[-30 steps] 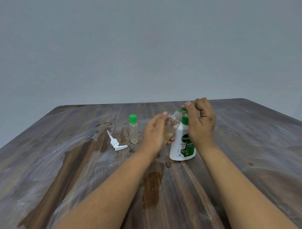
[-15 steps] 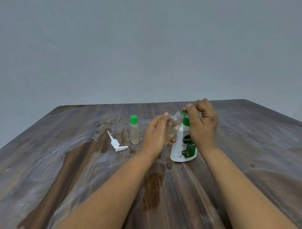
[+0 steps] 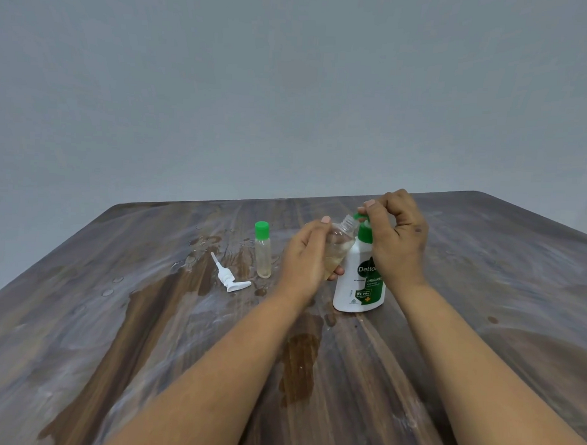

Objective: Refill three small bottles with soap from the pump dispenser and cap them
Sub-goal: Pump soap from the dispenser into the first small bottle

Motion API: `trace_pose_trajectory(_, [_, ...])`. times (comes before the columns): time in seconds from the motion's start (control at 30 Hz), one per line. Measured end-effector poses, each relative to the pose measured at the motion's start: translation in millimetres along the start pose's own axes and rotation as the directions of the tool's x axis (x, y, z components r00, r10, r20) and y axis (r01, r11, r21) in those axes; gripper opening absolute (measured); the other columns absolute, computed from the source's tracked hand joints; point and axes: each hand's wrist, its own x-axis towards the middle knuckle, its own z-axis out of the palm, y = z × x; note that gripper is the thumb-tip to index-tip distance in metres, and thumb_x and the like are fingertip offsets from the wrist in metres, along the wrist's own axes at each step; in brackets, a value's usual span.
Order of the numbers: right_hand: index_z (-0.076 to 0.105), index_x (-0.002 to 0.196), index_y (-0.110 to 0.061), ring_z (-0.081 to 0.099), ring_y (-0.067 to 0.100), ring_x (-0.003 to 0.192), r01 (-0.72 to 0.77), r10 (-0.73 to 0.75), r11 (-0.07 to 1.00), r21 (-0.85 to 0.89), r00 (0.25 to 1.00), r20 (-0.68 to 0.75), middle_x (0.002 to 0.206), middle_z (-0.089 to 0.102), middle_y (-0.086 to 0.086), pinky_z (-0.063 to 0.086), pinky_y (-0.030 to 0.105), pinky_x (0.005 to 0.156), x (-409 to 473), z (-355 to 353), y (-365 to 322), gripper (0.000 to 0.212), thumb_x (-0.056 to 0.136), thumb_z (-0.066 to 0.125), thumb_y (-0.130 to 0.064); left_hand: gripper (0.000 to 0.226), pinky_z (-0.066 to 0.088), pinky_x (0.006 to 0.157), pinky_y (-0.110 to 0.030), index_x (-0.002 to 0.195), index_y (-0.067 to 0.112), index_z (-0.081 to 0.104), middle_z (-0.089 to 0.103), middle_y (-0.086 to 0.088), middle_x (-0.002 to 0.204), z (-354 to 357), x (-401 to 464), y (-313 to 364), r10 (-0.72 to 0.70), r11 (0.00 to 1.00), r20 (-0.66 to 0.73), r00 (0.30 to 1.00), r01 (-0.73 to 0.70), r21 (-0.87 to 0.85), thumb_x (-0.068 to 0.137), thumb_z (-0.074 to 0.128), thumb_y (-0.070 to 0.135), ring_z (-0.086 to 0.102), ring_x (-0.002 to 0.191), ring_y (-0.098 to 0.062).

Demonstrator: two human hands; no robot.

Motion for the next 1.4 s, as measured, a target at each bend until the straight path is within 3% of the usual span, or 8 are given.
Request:
trace_pose_trajectory(0.2, [0.065,0.078,-0.021,0.055,0.005,0.080,0.047,-0.047,0.999,-0.008,0.998,-0.031,0.080,0.058,0.006,0.041,0.016,0.073,-2.5,1.0,-1.6,0.022,0.098,0.054,-0.018,0.031,0.041,0.041,-0.018,0.086,0.014,0.060,0.068,0.002,0.073,-0.4,-0.4,0.4,-0.008,1.000,-0.001,1.000,0.008,0.023,0.104,0.041,0.030,0.054,0.041,-0.013])
trace_pose_trajectory(0.37, [0.059,0.069,-0.033,0.053,0.002,0.075,0.016,-0.016,1.000,-0.005,1.000,-0.014,0.075,0.054,0.000,0.042,0.018,0.070,-0.1,1.1,-3.2,0.029,0.094,0.055,-0.017,0.031,0.043,0.042,-0.019,0.083,0.016,0.060,0.067,-0.004,0.080,-0.7,0.4,-0.3,-0.004,1.000,-0.003,1.000,0.004,0.015,0.104,0.041,0.030,0.055,0.042,-0.013])
trace_pose_trajectory(0.57, [0.065,0.072,-0.014,0.050,0.001,0.072,0.062,-0.062,0.998,-0.032,0.998,-0.014,0.074,0.052,0.000,0.040,0.015,0.065,-1.9,1.4,1.0,0.023,0.093,0.056,-0.018,0.032,0.044,0.040,-0.019,0.080,0.017,0.061,0.067,-0.003,0.077,-0.2,0.0,-0.3,-0.001,1.000,-0.007,1.000,0.001,-0.006,0.103,0.043,0.030,0.055,0.043,-0.013])
trace_pose_trajectory(0.73, [0.061,0.075,-0.034,0.058,0.012,0.080,0.040,-0.038,0.999,0.028,0.997,-0.066,0.079,0.060,0.004,0.045,0.023,0.073,-2.0,1.9,-2.2,0.025,0.096,0.054,-0.022,0.032,0.042,0.043,-0.021,0.084,0.015,0.061,0.066,0.001,0.072,-0.1,0.0,-0.4,-0.005,1.000,-0.009,1.000,0.005,0.028,0.104,0.042,0.031,0.055,0.043,-0.014])
trace_pose_trajectory(0.87, [0.061,0.073,-0.030,0.053,0.002,0.076,0.034,-0.034,0.999,-0.012,0.999,-0.027,0.076,0.054,-0.008,0.041,0.016,0.070,-1.8,2.9,-2.2,0.024,0.094,0.055,-0.020,0.032,0.042,0.042,-0.020,0.082,0.017,0.061,0.066,0.003,0.069,-0.9,-1.2,1.2,-0.006,0.999,-0.023,1.000,0.007,0.031,0.104,0.042,0.031,0.055,0.042,-0.014])
trace_pose_trajectory(1.07, [0.062,0.072,-0.019,0.050,0.000,0.072,0.056,-0.057,0.998,-0.036,0.998,-0.019,0.074,0.051,-0.004,0.039,0.015,0.066,-1.0,1.8,2.5,0.023,0.093,0.056,-0.015,0.030,0.042,0.039,-0.017,0.082,0.019,0.061,0.064,-0.002,0.071,0.5,-2.7,4.0,-0.013,1.000,-0.027,1.000,0.014,0.016,0.104,0.042,0.029,0.055,0.042,-0.011])
trace_pose_trajectory(1.27, [0.064,0.077,-0.033,0.057,0.005,0.081,0.033,-0.032,0.999,0.024,0.997,-0.077,0.082,0.060,0.000,0.043,0.018,0.075,-2.7,1.7,-1.7,0.024,0.097,0.056,-0.022,0.031,0.041,0.039,-0.018,0.083,0.016,0.061,0.065,0.001,0.070,1.2,-0.2,0.8,-0.004,1.000,-0.009,1.000,0.004,0.008,0.104,0.042,0.029,0.054,0.041,-0.012])
trace_pose_trajectory(1.4, [0.062,0.071,-0.028,0.055,0.005,0.076,-0.002,0.003,1.000,0.018,0.999,-0.041,0.076,0.055,-0.005,0.043,0.021,0.070,-1.7,1.3,-1.6,0.025,0.094,0.056,-0.020,0.030,0.041,0.040,-0.020,0.084,0.016,0.061,0.068,0.000,0.074,1.2,0.3,-0.9,-0.009,1.000,-0.010,1.000,0.009,-0.010,0.104,0.042,0.029,0.054,0.041,-0.013])
